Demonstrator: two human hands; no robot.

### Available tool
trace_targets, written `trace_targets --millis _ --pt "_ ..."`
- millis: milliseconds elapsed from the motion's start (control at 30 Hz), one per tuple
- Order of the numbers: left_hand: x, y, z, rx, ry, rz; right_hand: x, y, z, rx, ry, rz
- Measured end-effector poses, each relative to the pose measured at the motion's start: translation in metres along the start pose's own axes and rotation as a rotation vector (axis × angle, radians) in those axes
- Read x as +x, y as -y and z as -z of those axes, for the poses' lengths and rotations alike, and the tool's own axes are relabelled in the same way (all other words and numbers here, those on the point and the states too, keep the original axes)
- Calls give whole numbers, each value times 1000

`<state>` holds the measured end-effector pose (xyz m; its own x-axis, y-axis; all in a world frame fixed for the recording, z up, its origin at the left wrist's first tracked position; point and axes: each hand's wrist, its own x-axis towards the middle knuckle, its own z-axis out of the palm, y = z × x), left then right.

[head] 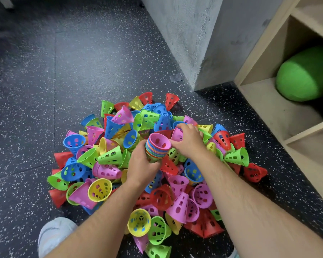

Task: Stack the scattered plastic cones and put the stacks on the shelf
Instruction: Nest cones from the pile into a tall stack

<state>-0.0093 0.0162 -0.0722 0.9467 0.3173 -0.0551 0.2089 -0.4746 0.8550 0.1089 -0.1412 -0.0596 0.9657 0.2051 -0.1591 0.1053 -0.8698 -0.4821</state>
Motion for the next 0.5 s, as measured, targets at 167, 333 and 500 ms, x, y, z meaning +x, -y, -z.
trace_targets --millis 167,333,500 --pt "-6 -4 -4 -12 -6 11 -9 -3 18 305 -98 -10" --pt "-17 -4 -1 -16 -1 37 -22 12 29 888 -178 -195" --pt "-19 -8 4 -18 -13 54 -33 37 29 1077 -107 -119"
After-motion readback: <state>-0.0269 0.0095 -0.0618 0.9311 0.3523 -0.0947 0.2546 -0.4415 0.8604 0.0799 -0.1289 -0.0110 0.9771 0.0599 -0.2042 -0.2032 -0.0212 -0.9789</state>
